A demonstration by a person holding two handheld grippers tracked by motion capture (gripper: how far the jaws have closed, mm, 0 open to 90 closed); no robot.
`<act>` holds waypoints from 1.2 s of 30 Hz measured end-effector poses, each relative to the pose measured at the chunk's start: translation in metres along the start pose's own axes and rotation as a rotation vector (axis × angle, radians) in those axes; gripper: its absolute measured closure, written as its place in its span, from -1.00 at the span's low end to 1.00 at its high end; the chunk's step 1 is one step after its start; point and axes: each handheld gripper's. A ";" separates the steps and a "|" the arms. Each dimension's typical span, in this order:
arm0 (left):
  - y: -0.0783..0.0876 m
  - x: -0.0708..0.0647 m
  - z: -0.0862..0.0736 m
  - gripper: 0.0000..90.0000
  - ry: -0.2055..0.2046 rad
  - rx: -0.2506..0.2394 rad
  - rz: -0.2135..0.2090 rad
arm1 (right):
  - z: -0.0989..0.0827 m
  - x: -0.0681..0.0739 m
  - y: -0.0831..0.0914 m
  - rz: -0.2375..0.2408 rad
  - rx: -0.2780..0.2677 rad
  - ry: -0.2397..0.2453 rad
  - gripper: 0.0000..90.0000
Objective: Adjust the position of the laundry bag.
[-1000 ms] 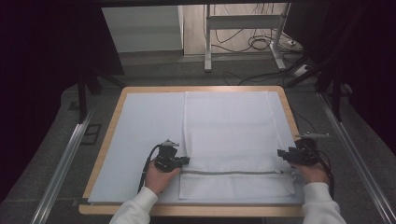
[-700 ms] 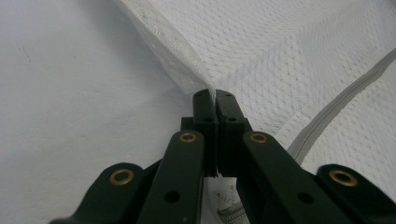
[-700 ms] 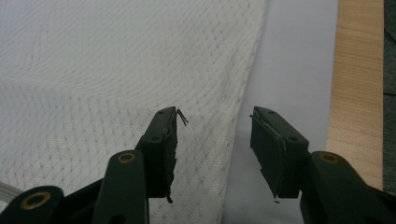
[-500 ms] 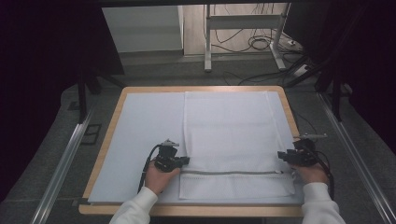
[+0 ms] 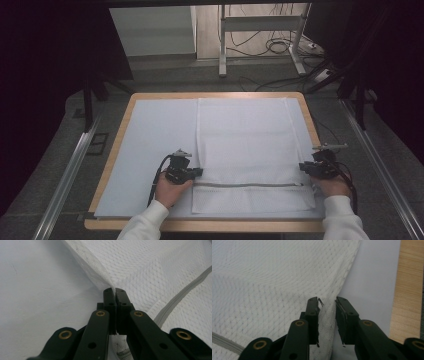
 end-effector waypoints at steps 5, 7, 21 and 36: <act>0.000 0.000 0.000 0.99 -0.008 0.007 0.006 | 0.001 0.003 0.001 0.031 0.004 0.012 0.88; 0.000 0.000 0.000 0.99 -0.009 0.006 0.005 | 0.001 0.003 0.001 0.038 0.001 0.012 0.92; 0.004 0.002 0.001 0.99 -0.003 -0.001 0.005 | 0.001 0.002 0.002 0.063 -0.003 -0.001 0.96; 0.012 0.011 0.000 0.99 0.015 -0.013 0.006 | 0.004 0.010 -0.001 0.069 0.001 0.015 0.97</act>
Point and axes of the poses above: each handheld gripper's, and its own axes: y roughly backward along the jaws, z roughly out of its top, x roughly to its left, and after that the axes turned 11 degrees about z, right-handed
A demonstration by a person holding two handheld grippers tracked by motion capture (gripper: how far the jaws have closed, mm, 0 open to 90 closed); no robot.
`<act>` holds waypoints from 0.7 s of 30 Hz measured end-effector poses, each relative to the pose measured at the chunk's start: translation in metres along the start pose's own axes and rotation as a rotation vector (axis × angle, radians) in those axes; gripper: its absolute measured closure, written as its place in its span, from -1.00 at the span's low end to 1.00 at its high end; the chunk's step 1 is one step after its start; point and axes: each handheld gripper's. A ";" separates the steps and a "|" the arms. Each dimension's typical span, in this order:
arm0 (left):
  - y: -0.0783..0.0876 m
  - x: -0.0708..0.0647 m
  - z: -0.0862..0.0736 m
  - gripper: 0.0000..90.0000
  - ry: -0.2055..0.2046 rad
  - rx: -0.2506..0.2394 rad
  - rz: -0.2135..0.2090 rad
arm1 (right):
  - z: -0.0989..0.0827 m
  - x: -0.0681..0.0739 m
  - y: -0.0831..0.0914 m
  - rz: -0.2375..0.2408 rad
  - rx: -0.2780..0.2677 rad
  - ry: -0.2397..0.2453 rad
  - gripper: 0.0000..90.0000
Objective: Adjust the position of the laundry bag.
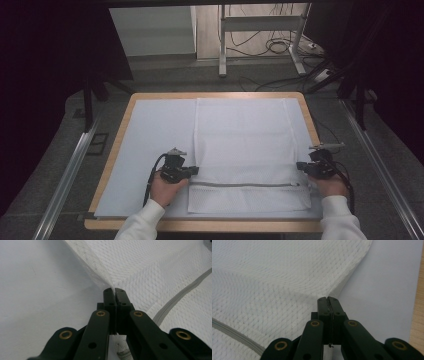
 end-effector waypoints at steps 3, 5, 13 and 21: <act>0.001 0.002 0.000 0.99 0.003 -0.001 0.001 | 0.000 0.000 -0.001 0.000 0.004 0.000 0.97; 0.002 0.003 0.000 0.99 0.006 -0.002 0.001 | 0.000 0.000 -0.001 -0.002 0.007 -0.001 0.97; 0.005 0.007 -0.002 0.99 0.013 -0.007 0.008 | 0.000 0.001 -0.002 0.002 0.003 -0.001 0.97; 0.012 0.015 -0.006 0.99 0.025 -0.009 0.017 | 0.003 0.010 -0.008 0.013 0.005 0.017 0.97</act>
Point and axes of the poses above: each handheld gripper's, and its own axes: y roughly backward along the jaws, z roughly out of its top, x roughly to its left, and after that the axes turned 11 degrees about z, right-handed
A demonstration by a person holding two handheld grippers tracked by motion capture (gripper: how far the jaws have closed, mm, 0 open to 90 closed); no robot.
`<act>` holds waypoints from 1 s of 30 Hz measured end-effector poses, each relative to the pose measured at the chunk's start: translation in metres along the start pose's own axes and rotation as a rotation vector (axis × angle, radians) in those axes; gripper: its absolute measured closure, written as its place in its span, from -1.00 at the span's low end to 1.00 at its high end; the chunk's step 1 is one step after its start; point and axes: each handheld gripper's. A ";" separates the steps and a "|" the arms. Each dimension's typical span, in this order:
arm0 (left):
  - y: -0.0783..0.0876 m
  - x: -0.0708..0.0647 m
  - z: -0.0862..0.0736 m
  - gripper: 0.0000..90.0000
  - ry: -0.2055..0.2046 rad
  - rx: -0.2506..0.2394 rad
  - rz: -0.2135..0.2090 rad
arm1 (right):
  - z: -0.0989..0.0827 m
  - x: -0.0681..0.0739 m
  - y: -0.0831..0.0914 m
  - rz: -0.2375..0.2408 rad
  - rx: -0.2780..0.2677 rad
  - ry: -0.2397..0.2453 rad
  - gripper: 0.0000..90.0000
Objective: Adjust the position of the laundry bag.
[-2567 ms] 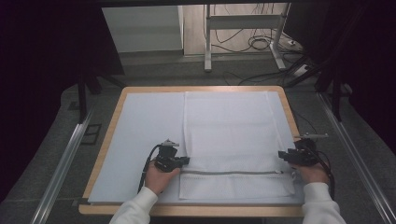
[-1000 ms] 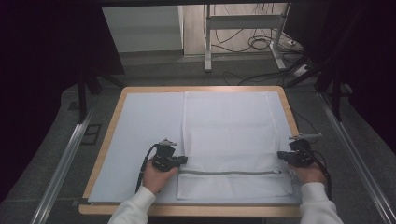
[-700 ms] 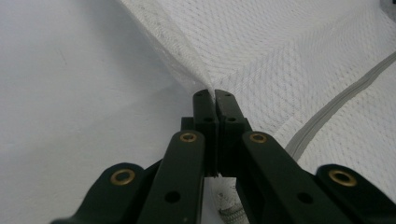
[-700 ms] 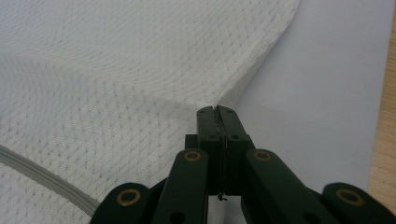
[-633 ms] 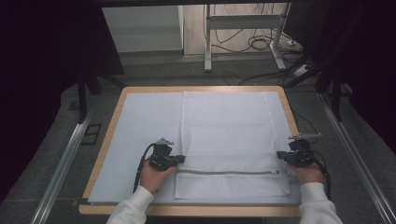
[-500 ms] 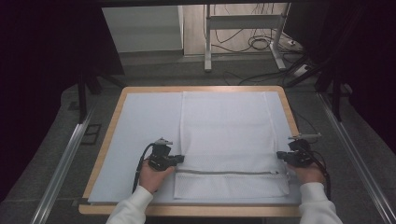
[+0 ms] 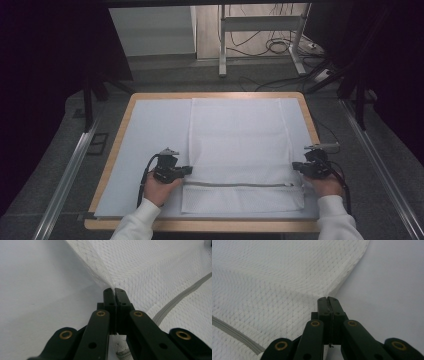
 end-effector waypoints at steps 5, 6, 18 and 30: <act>0.004 0.004 -0.002 0.99 0.002 -0.003 0.005 | 0.001 0.003 -0.004 0.002 -0.002 0.003 0.97; 0.004 0.005 -0.002 0.99 0.003 -0.004 0.008 | 0.001 0.004 -0.004 0.007 -0.001 0.005 0.97; 0.012 0.019 -0.008 0.99 0.020 -0.003 0.021 | 0.004 0.017 -0.010 0.022 -0.005 0.036 0.97; 0.018 0.031 -0.012 0.99 0.037 0.004 0.013 | 0.004 0.027 -0.014 0.045 0.004 0.054 0.97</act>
Point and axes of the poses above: each handheld gripper's, and its own axes: y roughly backward along the jaws, z roughly out of its top, x roughly to its left, and after that the axes turned 11 degrees about z, right-handed
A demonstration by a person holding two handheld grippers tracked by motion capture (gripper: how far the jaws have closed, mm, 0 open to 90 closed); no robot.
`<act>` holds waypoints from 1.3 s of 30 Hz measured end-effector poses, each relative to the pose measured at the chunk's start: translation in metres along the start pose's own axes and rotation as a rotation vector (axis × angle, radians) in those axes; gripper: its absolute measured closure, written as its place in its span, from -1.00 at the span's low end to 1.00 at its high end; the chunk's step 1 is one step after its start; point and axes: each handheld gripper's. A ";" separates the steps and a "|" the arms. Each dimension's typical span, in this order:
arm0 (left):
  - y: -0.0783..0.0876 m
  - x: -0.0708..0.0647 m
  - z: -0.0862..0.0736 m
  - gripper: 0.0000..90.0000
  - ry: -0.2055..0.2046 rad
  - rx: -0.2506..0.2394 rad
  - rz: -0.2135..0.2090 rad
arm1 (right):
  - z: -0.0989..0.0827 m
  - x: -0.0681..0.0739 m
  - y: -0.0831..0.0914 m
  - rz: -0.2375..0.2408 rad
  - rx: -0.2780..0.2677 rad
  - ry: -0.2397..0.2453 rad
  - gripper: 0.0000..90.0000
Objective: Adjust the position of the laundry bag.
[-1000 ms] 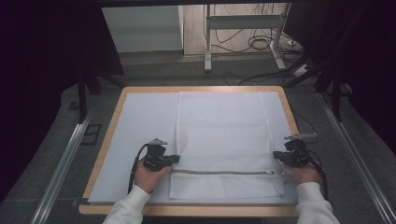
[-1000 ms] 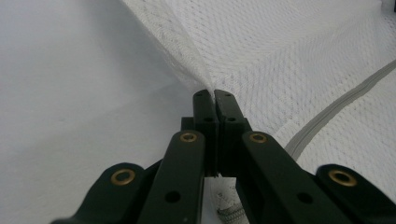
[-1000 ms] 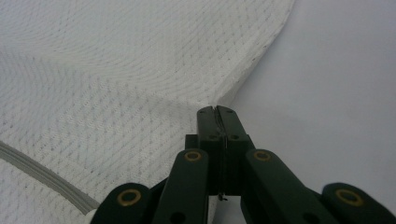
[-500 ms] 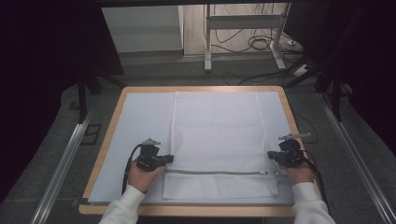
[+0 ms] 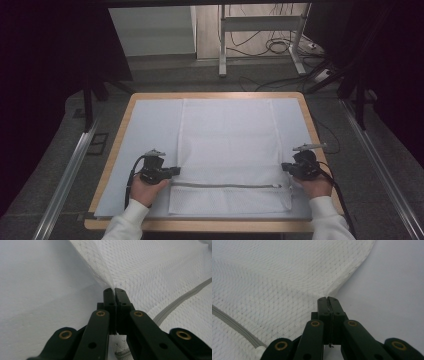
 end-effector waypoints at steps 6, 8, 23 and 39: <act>0.005 0.006 -0.002 0.99 0.006 -0.006 0.009 | 0.001 0.006 -0.004 0.010 0.005 0.013 0.97; 0.006 0.009 -0.003 0.99 0.012 -0.007 0.010 | 0.001 0.008 -0.006 0.012 0.009 0.017 0.97; 0.016 0.027 -0.010 0.98 0.041 -0.014 0.038 | 0.004 0.026 -0.019 0.035 0.016 0.052 0.97; 0.018 0.034 -0.013 0.98 0.047 -0.007 0.055 | 0.003 0.029 -0.026 0.063 0.014 0.050 0.97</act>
Point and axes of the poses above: each handheld gripper's, and its own axes: y roughly backward along the jaws, z roughly out of its top, x roughly to its left, and after that the axes turned 11 degrees about z, right-handed
